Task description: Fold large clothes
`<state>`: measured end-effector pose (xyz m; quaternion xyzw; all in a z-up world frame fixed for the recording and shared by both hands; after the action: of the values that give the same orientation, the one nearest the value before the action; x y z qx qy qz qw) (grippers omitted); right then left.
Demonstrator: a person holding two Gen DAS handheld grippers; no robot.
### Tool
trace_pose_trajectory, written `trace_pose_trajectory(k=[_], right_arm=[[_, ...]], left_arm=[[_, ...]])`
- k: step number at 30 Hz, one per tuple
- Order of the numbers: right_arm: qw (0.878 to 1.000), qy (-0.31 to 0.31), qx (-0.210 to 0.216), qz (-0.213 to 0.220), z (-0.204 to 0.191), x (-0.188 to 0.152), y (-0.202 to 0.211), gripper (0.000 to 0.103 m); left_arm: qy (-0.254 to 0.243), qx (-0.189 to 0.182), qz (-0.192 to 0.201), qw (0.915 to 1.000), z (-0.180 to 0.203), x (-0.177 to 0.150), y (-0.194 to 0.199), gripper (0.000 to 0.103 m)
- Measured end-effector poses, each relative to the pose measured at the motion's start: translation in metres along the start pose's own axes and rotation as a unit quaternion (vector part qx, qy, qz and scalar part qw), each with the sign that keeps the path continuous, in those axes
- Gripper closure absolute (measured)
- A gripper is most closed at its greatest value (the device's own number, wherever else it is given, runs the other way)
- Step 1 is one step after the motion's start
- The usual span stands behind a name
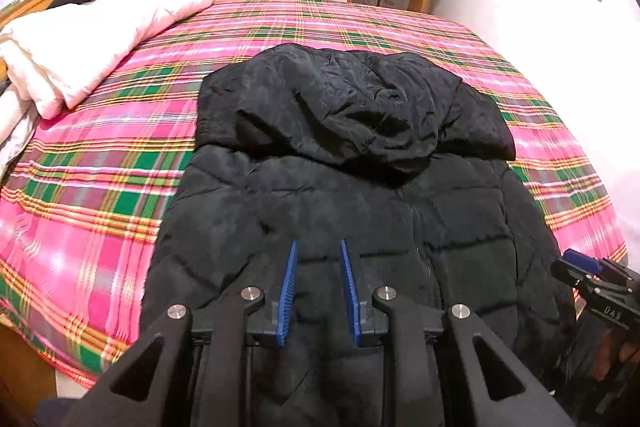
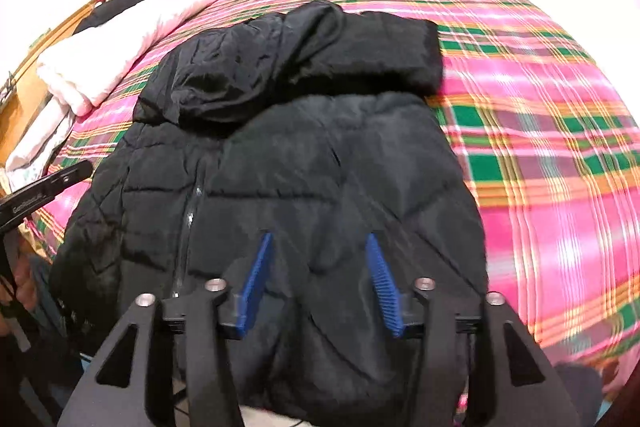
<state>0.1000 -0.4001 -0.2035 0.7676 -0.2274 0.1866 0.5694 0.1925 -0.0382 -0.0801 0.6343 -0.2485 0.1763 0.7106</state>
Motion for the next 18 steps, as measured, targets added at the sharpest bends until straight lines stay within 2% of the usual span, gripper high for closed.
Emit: trace_pose_trajectory(k=[9, 18], right_arm=[[0.999, -0.021, -0.022, 0.015, 0.020, -0.020, 0.015, 0.050], [0.999, -0.019, -0.030, 0.023, 0.025, -0.024, 0.014, 0.050]], left_arm=[[0.002, 0.002, -0.002, 1.0000, -0.010, -0.025, 0.010, 0.076], [0.012, 0.011, 0.001, 0.9999, -0.020, -0.027, 0.010, 0.076]])
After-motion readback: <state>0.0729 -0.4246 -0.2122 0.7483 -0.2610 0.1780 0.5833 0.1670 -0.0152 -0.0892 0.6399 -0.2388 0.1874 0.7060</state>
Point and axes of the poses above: each gripper's, at about its wrist camera, not at the fingertips, and y roughly against the way its jaws point, z to its right, x to its top, the point moved 3 cm from there along -y, roughly the way its jaws point, and after that the axes turned 3 degrees about x, right-handed, at the moved point
